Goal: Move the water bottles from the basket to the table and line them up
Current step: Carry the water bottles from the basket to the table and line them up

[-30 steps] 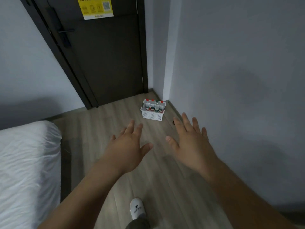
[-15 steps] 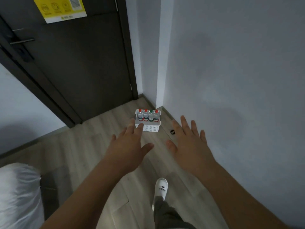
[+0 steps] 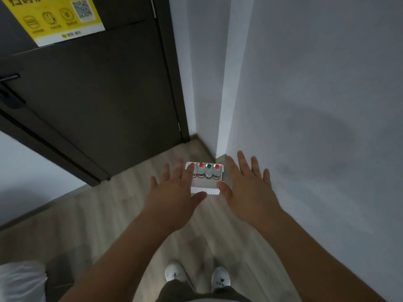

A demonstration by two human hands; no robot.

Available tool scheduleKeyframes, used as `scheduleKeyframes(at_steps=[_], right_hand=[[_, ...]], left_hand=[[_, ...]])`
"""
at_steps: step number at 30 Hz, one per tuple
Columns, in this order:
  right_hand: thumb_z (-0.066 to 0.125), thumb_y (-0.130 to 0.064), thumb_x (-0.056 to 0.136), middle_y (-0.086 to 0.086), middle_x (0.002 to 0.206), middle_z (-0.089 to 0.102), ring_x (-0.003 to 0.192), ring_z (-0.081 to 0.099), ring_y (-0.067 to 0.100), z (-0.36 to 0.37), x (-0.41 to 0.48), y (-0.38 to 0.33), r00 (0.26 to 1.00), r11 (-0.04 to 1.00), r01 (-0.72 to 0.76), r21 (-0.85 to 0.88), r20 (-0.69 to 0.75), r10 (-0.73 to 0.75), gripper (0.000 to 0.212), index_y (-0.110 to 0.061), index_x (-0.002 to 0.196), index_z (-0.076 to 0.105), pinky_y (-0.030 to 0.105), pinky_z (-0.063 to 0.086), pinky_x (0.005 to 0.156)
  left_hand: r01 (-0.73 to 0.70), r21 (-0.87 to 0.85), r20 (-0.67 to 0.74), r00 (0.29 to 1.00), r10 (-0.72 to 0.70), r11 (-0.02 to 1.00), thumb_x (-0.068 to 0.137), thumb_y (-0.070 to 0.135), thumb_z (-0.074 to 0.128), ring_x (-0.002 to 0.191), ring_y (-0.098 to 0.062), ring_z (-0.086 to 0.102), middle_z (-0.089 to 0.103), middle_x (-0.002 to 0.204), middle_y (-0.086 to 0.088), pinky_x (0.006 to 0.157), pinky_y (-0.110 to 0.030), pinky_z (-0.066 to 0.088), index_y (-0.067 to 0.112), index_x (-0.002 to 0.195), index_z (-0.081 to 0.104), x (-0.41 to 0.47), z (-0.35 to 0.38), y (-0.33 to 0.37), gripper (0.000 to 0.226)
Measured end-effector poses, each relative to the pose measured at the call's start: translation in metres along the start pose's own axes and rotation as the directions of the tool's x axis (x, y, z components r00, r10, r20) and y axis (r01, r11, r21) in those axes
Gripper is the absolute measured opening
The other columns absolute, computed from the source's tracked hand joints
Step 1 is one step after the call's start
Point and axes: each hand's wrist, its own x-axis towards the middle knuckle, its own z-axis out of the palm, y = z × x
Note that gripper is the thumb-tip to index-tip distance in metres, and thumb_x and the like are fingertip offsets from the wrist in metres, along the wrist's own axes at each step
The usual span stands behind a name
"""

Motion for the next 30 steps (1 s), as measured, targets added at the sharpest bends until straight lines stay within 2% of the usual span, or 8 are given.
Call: scheduleKeyframes(at_steps=[5,8,13,18,23,30], right_hand=[[0.004,-0.072,0.087,0.003,0.172,-0.017,0.158,-0.011,0.036,-0.003,0.067,-0.013,0.999,0.997,-0.052,-0.057,-0.008,0.051,0.088,-0.031,0.165,-0.003,0.062,0.002,0.125],[0.014,-0.071,0.097,0.003,0.171,-0.018,0.157,-0.012,0.036,0.006,0.111,-0.022,0.994,0.990,-0.111,-0.092,-0.017,0.110,0.081,-0.032,0.165,-0.003,0.063,0.001,0.125],[0.023,-0.069,0.102,0.000,0.170,-0.022,0.156,-0.018,0.034,0.019,0.174,-0.039,0.982,0.981,-0.186,-0.051,0.026,0.188,0.078,-0.033,0.164,-0.005,0.061,-0.008,0.123],[0.036,-0.065,0.103,0.001,0.172,-0.013,0.157,-0.014,0.036,0.048,0.226,-0.036,0.975,0.976,-0.217,-0.009,0.051,0.217,0.076,-0.034,0.163,0.003,0.065,-0.004,0.123],[0.033,-0.069,0.102,0.003,0.173,-0.011,0.157,-0.012,0.036,0.112,0.282,-0.020,0.964,0.977,-0.213,-0.008,0.161,0.212,0.079,-0.033,0.164,0.000,0.064,-0.005,0.122],[0.029,-0.067,0.102,0.003,0.171,-0.018,0.157,-0.012,0.036,0.236,0.350,0.024,0.923,0.978,-0.210,-0.019,0.326,0.204,0.079,-0.032,0.164,-0.006,0.065,-0.003,0.123]], left_hand=[[-0.057,0.024,0.001,0.998,0.057,0.998,0.099,0.067,0.036,0.156,-0.035,-0.010,-0.015,0.171,-0.001,0.124,-0.062,0.011,0.029,0.162,-0.001,0.077,-0.007,-0.031,0.082],[-0.112,0.024,0.028,0.993,0.111,0.993,0.098,0.068,0.037,0.156,-0.036,-0.011,-0.016,0.171,0.000,0.124,-0.063,0.009,0.031,0.161,-0.001,0.128,-0.005,-0.055,0.082],[-0.177,0.004,0.097,0.980,0.176,0.984,0.097,0.070,0.036,0.157,-0.036,-0.004,-0.009,0.171,-0.001,0.122,-0.064,0.009,0.029,0.161,0.001,0.206,0.003,-0.093,0.083],[-0.230,0.044,0.150,0.964,0.222,0.972,0.098,0.069,0.032,0.156,-0.037,0.007,0.002,0.171,-0.008,0.121,-0.064,0.016,0.025,0.161,0.003,0.270,0.017,-0.110,0.082],[-0.215,0.067,0.212,0.957,0.197,0.974,0.098,0.069,0.031,0.156,-0.038,0.009,0.001,0.171,-0.009,0.120,-0.064,0.023,0.023,0.161,0.000,0.325,0.073,-0.117,0.084],[-0.124,-0.020,0.357,0.926,0.123,0.992,0.099,0.067,0.035,0.157,-0.038,0.002,-0.007,0.171,-0.008,0.121,-0.065,0.020,0.024,0.163,0.002,0.400,0.211,-0.121,0.083]])
